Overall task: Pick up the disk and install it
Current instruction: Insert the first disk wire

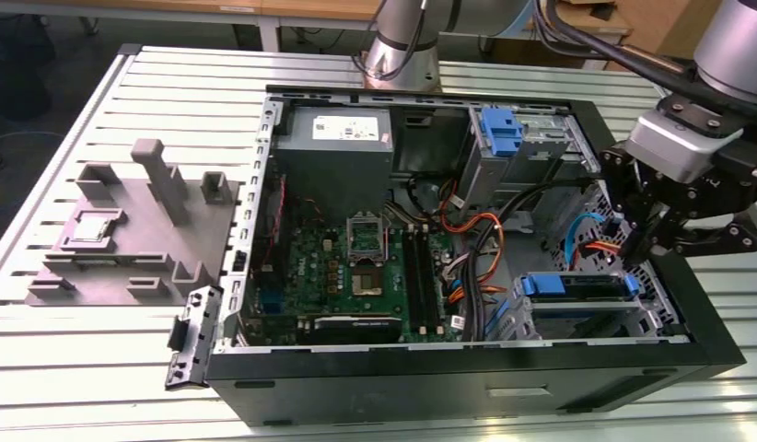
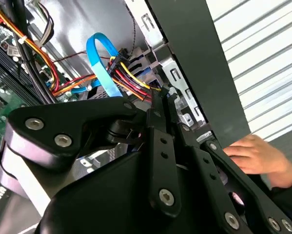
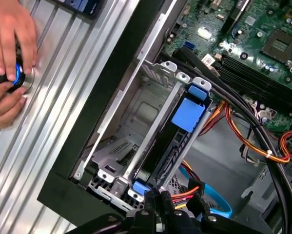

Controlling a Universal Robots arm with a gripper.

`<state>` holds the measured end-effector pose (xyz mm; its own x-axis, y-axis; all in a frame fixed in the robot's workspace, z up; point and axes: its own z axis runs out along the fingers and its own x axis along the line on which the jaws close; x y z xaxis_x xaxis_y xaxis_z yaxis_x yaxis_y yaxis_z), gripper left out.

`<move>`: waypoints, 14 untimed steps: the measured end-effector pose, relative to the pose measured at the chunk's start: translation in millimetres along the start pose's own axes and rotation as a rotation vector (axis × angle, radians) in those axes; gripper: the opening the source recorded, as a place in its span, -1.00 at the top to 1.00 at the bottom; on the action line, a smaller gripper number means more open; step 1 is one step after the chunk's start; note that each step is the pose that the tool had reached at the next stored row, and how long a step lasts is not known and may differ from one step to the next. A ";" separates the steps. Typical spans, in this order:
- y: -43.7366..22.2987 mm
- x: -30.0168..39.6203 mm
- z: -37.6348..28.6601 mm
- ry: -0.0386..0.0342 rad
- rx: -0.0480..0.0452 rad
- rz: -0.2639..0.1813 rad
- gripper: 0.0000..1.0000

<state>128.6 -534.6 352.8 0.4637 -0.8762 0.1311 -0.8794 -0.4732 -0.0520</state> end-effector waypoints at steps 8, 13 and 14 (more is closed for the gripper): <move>0.1 -0.1 0.0 0.0002 -0.0176 0.081 0.67; 0.1 -0.2 0.6 -0.0072 -0.0326 0.109 0.67; 0.1 -0.2 0.8 -0.0084 -0.0362 0.112 0.67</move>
<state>128.5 -534.5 352.0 0.3634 -0.9241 0.1182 -0.9289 -0.3691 -0.0300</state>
